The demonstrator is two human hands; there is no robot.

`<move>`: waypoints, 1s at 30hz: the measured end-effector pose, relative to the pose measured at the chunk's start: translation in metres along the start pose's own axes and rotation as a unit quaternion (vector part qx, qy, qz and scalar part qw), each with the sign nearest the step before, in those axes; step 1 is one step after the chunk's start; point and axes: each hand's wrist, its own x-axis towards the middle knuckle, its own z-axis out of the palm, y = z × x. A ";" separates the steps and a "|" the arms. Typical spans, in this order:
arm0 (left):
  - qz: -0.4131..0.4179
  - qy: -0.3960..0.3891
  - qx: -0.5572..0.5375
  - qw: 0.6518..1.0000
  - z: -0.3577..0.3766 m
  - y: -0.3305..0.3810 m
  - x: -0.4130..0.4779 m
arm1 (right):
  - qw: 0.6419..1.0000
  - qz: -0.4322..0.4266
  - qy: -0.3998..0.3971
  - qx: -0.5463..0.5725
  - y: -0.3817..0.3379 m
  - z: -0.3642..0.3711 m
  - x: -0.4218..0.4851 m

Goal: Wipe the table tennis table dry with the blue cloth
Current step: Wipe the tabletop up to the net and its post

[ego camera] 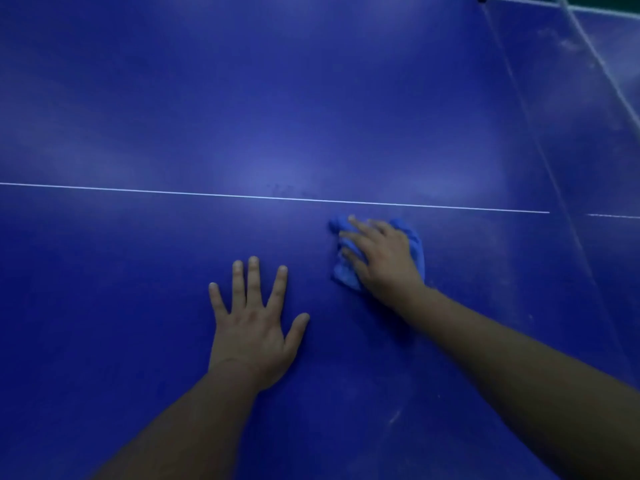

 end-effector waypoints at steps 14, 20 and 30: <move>-0.006 -0.016 0.007 1.000 -0.005 0.001 0.001 | 0.995 -0.010 -0.096 -0.010 0.052 -0.023 0.001; -0.011 -0.008 0.007 1.000 -0.003 0.002 0.001 | 0.963 -0.171 -0.123 0.170 -0.006 -0.048 -0.076; -0.006 -0.018 0.016 1.000 -0.004 0.001 0.000 | 0.991 0.003 -0.133 -0.017 0.037 -0.021 0.009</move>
